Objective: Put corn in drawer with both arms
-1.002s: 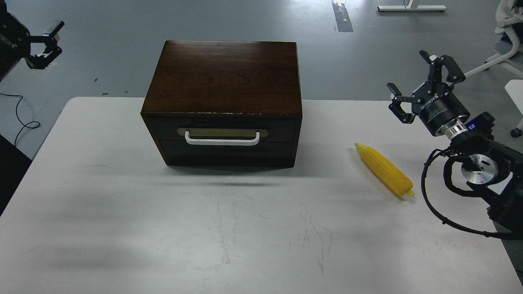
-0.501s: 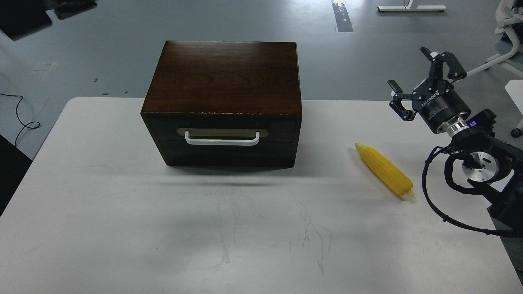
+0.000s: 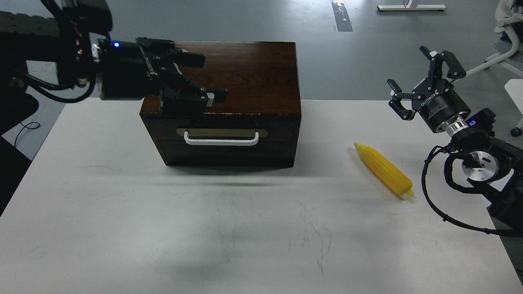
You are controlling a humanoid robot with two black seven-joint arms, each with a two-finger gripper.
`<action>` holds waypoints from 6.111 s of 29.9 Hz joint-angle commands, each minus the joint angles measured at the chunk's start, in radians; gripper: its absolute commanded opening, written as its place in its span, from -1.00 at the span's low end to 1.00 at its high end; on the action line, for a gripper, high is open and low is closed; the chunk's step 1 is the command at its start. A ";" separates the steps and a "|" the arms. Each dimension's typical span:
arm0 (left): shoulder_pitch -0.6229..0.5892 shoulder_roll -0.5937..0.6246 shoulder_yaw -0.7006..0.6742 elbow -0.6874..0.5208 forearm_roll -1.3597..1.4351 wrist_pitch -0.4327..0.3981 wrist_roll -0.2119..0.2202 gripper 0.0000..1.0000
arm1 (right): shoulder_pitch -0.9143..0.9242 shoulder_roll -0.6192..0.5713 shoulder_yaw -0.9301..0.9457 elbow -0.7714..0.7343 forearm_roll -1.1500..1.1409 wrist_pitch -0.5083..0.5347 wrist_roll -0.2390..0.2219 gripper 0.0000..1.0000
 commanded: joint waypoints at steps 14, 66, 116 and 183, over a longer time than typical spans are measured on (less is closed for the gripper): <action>-0.174 -0.123 0.317 0.071 0.164 0.000 0.000 0.97 | -0.001 -0.013 0.000 -0.002 0.000 0.000 0.000 1.00; -0.174 -0.276 0.442 0.215 0.189 0.000 0.000 0.97 | -0.013 -0.019 -0.004 -0.003 -0.009 0.000 0.000 1.00; -0.182 -0.307 0.485 0.180 0.189 0.000 0.000 0.97 | -0.016 -0.037 -0.003 -0.005 -0.009 0.000 0.000 1.00; -0.197 -0.138 0.512 -0.090 0.125 0.000 0.000 0.97 | -0.016 -0.037 -0.003 -0.002 -0.009 0.000 0.000 1.00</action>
